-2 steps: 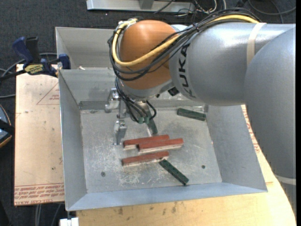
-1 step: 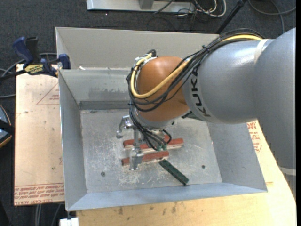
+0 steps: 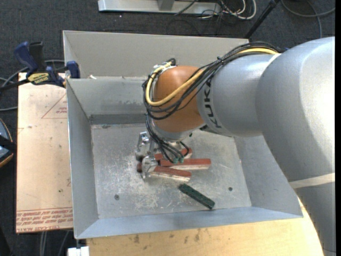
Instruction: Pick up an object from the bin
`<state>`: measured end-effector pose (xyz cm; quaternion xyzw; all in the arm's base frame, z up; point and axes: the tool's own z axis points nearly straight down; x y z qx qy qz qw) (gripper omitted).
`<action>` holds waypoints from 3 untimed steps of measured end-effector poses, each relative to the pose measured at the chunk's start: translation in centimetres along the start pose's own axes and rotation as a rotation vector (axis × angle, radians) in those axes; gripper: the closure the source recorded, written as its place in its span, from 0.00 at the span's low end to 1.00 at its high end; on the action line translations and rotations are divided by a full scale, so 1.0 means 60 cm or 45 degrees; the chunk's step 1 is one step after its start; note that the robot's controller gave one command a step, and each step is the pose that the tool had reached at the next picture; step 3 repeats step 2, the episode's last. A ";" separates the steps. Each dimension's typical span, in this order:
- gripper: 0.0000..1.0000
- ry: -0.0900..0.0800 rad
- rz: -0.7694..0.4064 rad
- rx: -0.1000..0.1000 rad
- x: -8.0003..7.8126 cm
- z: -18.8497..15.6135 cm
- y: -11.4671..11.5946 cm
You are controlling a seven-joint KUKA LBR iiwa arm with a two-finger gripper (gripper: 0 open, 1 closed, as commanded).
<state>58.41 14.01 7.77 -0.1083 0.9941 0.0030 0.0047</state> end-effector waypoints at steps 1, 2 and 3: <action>1.00 0.000 0.000 0.000 0.000 0.000 0.000; 1.00 -0.001 0.091 0.005 -0.001 -0.307 -0.023; 1.00 -0.001 0.091 0.005 -0.001 -0.307 -0.023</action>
Offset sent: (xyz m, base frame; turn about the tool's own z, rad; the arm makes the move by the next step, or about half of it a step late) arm 0.0002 -0.0155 0.1797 0.0727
